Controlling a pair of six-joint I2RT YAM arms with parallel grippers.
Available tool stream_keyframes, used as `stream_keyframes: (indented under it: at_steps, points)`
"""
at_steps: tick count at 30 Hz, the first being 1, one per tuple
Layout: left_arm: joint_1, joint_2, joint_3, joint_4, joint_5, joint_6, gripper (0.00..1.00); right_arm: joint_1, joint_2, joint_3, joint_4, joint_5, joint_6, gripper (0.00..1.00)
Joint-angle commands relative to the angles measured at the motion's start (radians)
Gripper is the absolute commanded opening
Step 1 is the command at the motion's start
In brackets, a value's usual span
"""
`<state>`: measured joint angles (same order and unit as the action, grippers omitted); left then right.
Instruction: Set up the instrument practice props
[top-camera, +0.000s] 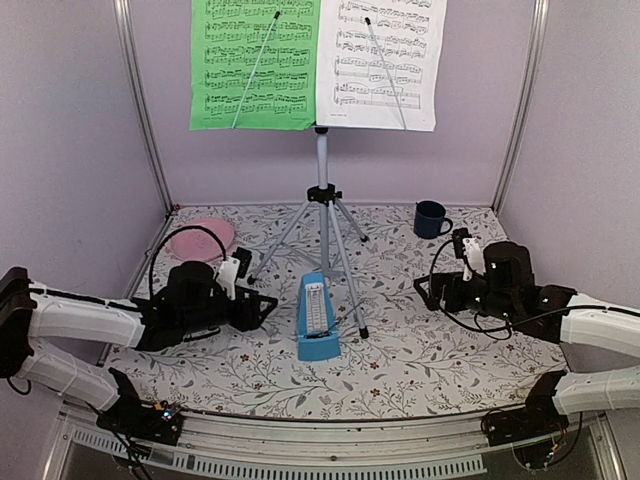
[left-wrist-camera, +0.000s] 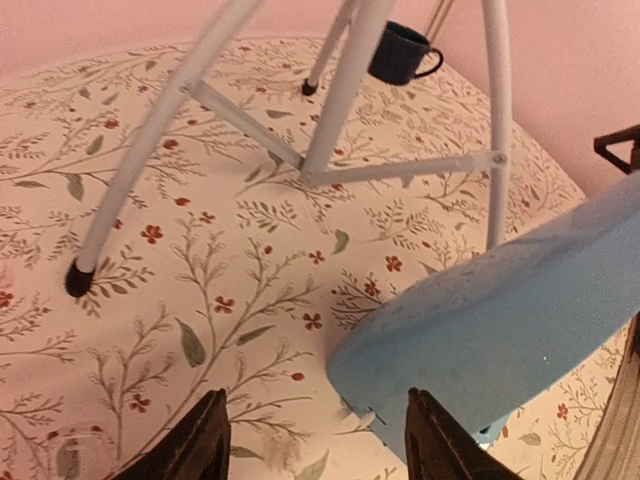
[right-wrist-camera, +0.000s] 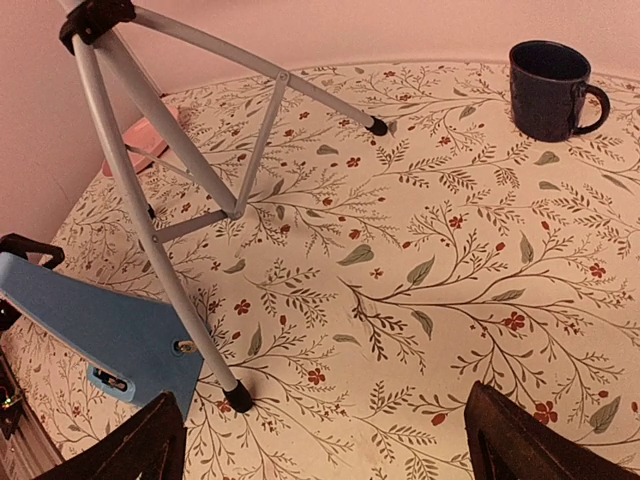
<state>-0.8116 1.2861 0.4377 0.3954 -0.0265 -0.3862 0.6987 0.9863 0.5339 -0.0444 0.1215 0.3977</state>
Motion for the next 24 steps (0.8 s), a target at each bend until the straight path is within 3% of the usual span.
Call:
stream_keyframes:
  at_steps: [1, 4, 11, 24]
  points:
    - [0.113, -0.139, -0.008, -0.126, -0.072, 0.018, 0.61, -0.011, -0.035, 0.009, 0.007, -0.037, -0.048, 1.0]
    - [0.178, -0.249, -0.003, -0.202, -0.102, 0.025, 0.62, -0.017, -0.034, 0.017, 0.022, -0.065, -0.071, 0.99]
    - [0.308, -0.4, 0.04, -0.292, -0.015, 0.029, 0.65, -0.081, -0.004, 0.041, 0.11, -0.165, -0.085, 0.99]
    - [0.471, -0.242, 0.165, -0.309, 0.255, -0.005, 0.75, -0.26, 0.142, 0.068, 0.31, -0.389, -0.02, 0.99]
